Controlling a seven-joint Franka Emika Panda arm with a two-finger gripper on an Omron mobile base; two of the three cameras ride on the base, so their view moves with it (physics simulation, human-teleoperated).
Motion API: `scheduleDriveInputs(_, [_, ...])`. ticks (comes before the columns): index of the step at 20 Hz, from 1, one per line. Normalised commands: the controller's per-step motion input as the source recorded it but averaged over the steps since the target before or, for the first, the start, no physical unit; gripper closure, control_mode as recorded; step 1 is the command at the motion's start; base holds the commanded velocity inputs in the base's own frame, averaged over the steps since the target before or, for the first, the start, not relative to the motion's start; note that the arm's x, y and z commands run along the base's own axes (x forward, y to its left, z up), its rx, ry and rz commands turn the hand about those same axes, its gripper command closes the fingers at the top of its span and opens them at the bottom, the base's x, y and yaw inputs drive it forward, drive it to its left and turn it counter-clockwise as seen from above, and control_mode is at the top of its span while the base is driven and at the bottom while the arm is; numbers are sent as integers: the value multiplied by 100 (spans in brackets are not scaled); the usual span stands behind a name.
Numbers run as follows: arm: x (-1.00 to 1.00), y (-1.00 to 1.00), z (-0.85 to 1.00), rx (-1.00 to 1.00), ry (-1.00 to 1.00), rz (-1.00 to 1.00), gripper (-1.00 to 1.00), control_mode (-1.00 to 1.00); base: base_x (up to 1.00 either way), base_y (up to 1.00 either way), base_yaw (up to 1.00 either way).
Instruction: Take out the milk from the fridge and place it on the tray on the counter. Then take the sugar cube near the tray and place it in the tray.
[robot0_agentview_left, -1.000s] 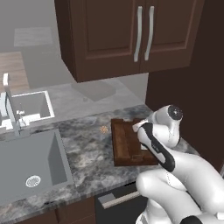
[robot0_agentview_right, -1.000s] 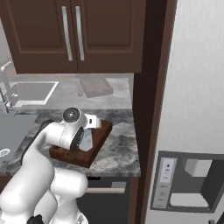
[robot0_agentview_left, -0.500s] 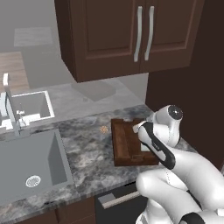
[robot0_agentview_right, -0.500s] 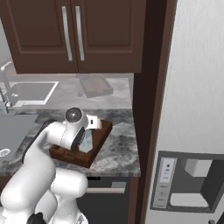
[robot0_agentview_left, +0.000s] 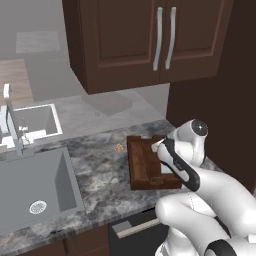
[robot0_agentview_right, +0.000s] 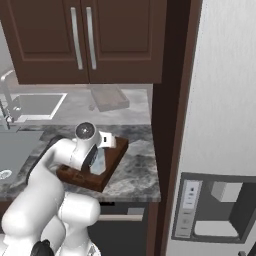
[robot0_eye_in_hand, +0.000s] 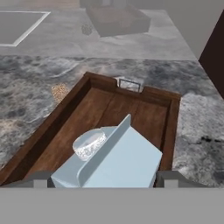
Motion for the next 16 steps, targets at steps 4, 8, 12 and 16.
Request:
scheduleDriveInputs(4, [-9, 4, -59, 2, -18, 0, 100, -100, 0, 0, 0])
scheduleDriveInputs(8, [-11, 10, -73, 0, -9, 0, -100, -100, 0, 0, 0])
scheduleDriveInputs(12, [-19, 20, -71, 0, -6, 0, -100, -100, 0, 0, 0])
scheduleDriveInputs(16, [-14, 16, -52, 1, -7, 0, -100, -100, 0, 0, 0])
